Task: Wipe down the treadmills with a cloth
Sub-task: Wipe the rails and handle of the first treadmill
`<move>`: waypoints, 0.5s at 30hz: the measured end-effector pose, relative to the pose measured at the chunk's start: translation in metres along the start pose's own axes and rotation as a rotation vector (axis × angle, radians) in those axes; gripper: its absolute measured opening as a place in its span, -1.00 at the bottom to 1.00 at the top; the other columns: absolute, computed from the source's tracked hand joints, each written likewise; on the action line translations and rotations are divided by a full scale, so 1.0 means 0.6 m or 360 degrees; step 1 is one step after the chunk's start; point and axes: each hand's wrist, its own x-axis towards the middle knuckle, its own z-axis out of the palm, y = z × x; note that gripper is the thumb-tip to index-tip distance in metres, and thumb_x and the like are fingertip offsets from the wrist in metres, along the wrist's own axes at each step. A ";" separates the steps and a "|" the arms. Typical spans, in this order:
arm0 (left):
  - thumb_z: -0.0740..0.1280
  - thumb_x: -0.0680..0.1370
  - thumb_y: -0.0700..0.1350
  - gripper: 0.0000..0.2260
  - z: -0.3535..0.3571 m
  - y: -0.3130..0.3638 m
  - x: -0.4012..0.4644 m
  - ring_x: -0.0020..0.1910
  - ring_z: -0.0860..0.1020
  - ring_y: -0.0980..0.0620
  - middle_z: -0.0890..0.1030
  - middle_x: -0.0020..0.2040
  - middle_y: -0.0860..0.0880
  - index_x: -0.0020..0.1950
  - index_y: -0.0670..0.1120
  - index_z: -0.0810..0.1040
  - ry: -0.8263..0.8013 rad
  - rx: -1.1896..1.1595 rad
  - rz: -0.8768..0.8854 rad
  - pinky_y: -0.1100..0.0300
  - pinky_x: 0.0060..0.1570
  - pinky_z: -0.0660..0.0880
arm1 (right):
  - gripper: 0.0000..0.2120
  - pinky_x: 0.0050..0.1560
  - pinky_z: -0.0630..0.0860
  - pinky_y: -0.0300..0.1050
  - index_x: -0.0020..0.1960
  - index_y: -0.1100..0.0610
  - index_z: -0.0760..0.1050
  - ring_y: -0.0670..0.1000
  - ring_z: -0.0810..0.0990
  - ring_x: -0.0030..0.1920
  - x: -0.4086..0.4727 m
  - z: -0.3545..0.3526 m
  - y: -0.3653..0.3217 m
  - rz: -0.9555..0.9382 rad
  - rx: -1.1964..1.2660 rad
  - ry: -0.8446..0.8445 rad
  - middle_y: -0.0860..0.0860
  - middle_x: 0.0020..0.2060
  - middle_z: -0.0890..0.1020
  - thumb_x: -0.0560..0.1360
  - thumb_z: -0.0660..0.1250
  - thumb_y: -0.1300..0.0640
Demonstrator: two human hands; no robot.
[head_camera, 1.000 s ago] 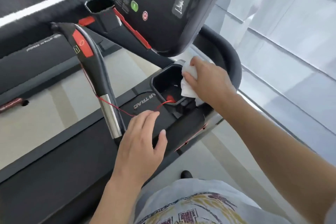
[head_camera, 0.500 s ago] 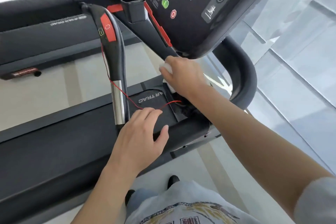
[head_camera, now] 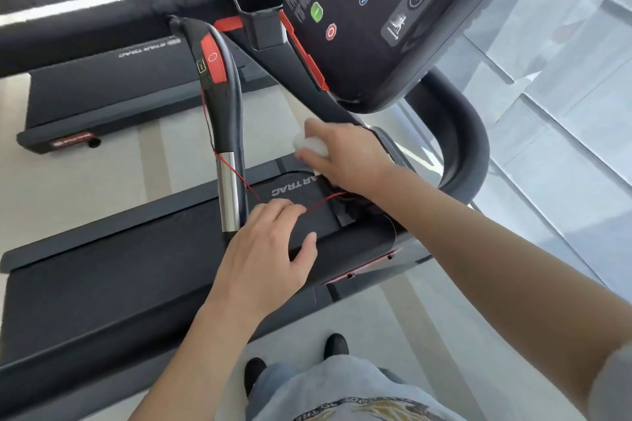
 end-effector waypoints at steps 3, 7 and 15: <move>0.19 0.62 0.14 -0.56 0.001 0.000 -0.001 0.27 0.49 0.03 0.57 0.29 0.07 0.38 -0.07 0.56 -0.0005 -0.0008 -0.0013 0.14 0.20 0.50 | -0.73 -0.23 0.45 0.01 -0.02 0.03 0.35 0.16 0.57 -0.22 0.035 0.007 -0.006 0.0100 -0.0017 0.0011 -0.03 -0.31 0.54 0.62 0.27 -0.16; 0.19 0.62 0.15 -0.55 -0.001 0.002 -0.002 0.29 0.49 0.02 0.55 0.31 0.07 0.39 -0.06 0.54 -0.0008 -0.0014 -0.0043 0.14 0.24 0.48 | -0.74 -0.26 0.47 0.05 -0.03 0.00 0.32 0.15 0.54 -0.28 -0.019 0.003 -0.010 0.0090 0.0145 0.0027 0.02 -0.33 0.56 0.62 0.29 -0.15; 0.17 0.62 0.13 -0.56 -0.003 0.007 0.002 0.27 0.49 0.01 0.55 0.28 0.07 0.38 -0.06 0.54 -0.0024 0.0029 -0.0018 0.11 0.13 0.54 | -0.71 -0.27 0.49 0.05 0.01 0.06 0.35 0.15 0.53 -0.30 -0.010 0.005 -0.004 -0.0009 0.0027 -0.0045 0.01 -0.33 0.55 0.63 0.29 -0.15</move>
